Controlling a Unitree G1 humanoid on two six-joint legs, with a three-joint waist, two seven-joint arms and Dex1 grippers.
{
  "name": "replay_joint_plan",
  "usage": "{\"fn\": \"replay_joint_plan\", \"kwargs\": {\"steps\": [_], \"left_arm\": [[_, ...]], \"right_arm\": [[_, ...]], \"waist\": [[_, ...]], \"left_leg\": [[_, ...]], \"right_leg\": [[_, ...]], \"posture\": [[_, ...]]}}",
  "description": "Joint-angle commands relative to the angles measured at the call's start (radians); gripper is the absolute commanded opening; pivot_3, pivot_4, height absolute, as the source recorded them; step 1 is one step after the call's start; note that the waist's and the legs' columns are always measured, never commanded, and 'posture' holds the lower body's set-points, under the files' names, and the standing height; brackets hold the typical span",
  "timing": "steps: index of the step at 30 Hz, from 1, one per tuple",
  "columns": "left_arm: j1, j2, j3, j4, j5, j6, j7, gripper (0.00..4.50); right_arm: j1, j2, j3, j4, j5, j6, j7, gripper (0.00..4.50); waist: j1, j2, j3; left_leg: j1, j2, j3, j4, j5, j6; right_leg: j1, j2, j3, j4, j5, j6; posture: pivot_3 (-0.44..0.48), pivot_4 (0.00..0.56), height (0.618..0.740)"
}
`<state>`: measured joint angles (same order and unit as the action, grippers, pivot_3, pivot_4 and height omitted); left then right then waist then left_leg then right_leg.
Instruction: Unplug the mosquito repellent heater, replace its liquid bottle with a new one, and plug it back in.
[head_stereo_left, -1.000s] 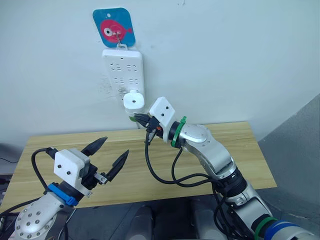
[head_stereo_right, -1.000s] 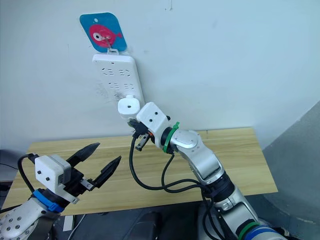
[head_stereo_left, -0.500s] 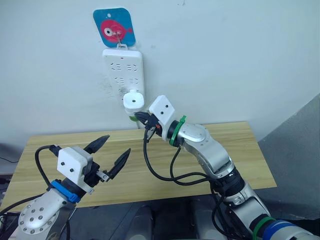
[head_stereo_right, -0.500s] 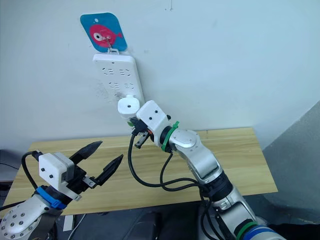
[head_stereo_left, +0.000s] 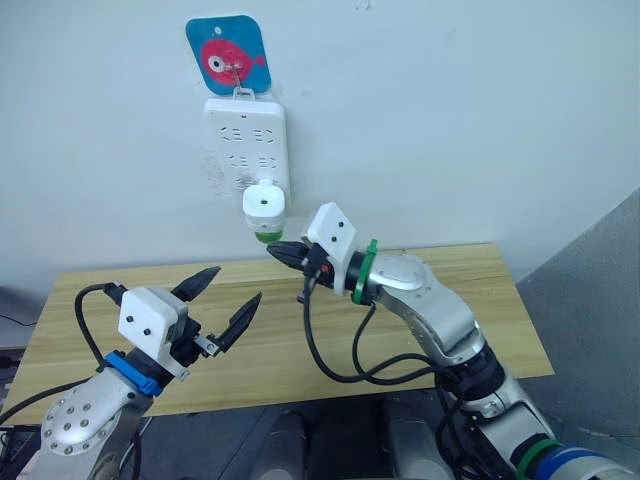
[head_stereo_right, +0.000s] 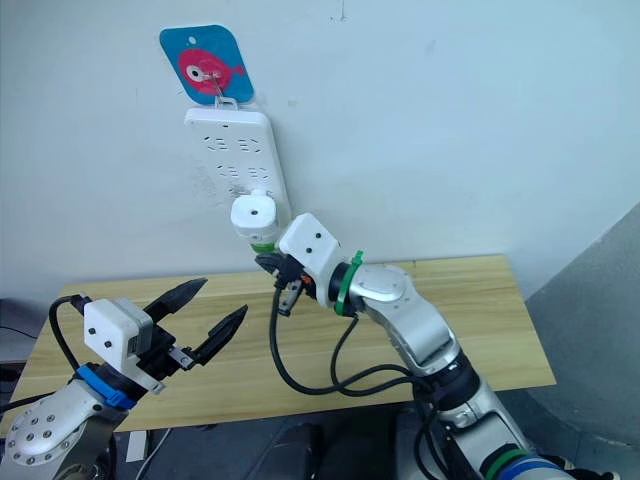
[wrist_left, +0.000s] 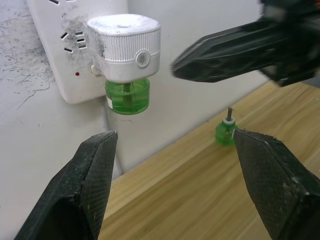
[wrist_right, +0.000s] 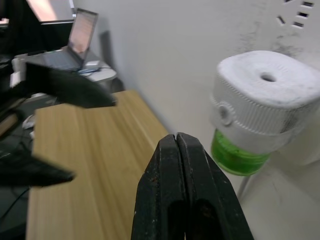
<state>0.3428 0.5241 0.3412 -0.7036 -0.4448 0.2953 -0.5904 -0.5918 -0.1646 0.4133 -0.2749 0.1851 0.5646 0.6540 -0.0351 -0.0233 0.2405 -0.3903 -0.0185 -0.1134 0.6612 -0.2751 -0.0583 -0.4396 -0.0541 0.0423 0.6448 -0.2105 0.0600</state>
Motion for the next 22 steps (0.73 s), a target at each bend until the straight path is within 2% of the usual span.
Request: {"fn": "replay_joint_plan", "kwargs": {"steps": [1, 3, 6, 9, 13, 16, 22], "left_arm": [[0.017, 0.096, 0.069, 0.089, 0.005, -0.061, -0.13, 4.44], [0.017, 0.161, 0.098, 0.177, 0.006, -0.07, -0.197, 4.5], [-0.008, 0.236, 0.153, 0.292, -0.018, -0.083, -0.275, 4.5], [-0.024, 0.327, 0.186, 0.37, -0.016, -0.088, -0.373, 4.5], [0.008, 0.388, 0.194, 0.38, 0.003, -0.02, -0.401, 4.5], [0.038, 0.4, 0.187, 0.374, 0.088, -0.026, -0.36, 4.5], [0.022, 0.377, 0.194, 0.388, 0.079, -0.034, -0.365, 4.5]], "right_arm": [[0.044, -0.137, -0.053, -0.132, 0.003, -0.038, 0.077, 0.4], [0.084, -0.246, -0.092, -0.173, 0.016, -0.047, 0.131, 0.92], [0.153, -0.436, -0.155, -0.196, 0.027, -0.124, 0.257, 1.97], [0.216, -0.62, -0.266, -0.135, 0.058, -0.208, 0.394, 3.05], [0.238, -0.737, -0.343, -0.067, 0.107, -0.245, 0.498, 4.48], [0.239, -0.762, -0.376, -0.048, 0.142, -0.243, 0.534, 4.48], [0.244, -0.746, -0.373, -0.044, 0.156, -0.249, 0.542, 4.48]], "waist": [[0.004, 0.0, 0.0], [0.006, -0.001, -0.001], [0.009, -0.003, -0.003], [0.009, -0.005, -0.005], [0.007, -0.006, -0.01], [0.005, -0.006, -0.011], [0.02, -0.009, -0.023]], "left_leg": [[0.0, 0.0, 0.0, 0.0, 0.0, 0.0], [0.0, 0.0, 0.0, 0.0, 0.0, 0.0], [0.0, -0.001, 0.0, 0.001, 0.0, 0.0], [0.0, -0.001, 0.001, 0.001, 0.0, 0.0], [0.0, 0.0, 0.003, 0.0, 0.0, 0.0], [0.002, 0.001, 0.004, 0.0, 0.0, 0.0], [0.001, 0.001, 0.003, 0.001, 0.0, 0.0]], "right_leg": [[0.0, 0.0, 0.0, 0.0, 0.0, 0.0], [0.0, 0.0, -0.001, -0.001, 0.0, 0.0], [0.001, -0.001, 0.0, -0.001, -0.001, 0.001], [0.001, 0.0, 0.0, -0.001, -0.001, 0.001], [0.001, -0.001, 0.001, -0.002, 0.0, 0.001], [0.001, 0.0, 0.001, -0.001, 0.0, 0.001], [0.002, 0.0, 0.001, -0.001, 0.0, 0.001]], "posture": [[0.032, 0.197, 0.74], [0.042, 0.181, 0.74], [0.055, 0.165, 0.74], [0.073, 0.145, 0.74], [0.089, 0.129, 0.74], [0.098, 0.122, 0.74], [0.107, 0.113, 0.74]]}}
